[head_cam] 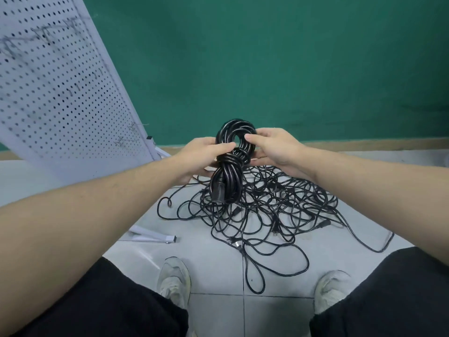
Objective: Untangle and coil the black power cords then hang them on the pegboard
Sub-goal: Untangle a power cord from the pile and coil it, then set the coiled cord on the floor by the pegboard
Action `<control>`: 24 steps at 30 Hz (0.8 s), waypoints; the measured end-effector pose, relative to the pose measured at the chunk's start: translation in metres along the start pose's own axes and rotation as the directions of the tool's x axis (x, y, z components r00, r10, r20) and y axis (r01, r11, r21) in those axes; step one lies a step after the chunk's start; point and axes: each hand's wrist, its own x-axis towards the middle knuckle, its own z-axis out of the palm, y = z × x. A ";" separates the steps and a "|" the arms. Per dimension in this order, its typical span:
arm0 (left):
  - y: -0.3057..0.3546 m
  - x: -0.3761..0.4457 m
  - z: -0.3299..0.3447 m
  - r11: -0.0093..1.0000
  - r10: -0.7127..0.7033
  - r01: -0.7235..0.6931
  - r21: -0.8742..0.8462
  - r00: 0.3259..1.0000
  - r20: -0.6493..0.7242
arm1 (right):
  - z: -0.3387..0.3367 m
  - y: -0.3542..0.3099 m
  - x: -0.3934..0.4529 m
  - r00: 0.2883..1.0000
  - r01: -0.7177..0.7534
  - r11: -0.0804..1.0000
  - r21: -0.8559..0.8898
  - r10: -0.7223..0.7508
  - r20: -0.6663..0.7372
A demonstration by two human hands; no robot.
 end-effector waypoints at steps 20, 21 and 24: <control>-0.203 0.086 -0.124 0.935 -0.353 0.313 -0.164 0.857 -0.376 | 0.123 0.138 0.163 0.807 0.206 0.607 -0.768 0.338 0.484; -0.212 0.090 -0.129 0.932 -0.360 0.310 -0.188 0.851 -0.383 | 0.136 0.145 0.175 0.795 0.235 0.595 -0.769 0.337 0.504; -0.234 0.098 -0.141 0.938 -0.346 0.302 -0.170 0.839 -0.421 | 0.174 0.165 0.213 0.776 0.266 0.602 -0.753 0.329 0.537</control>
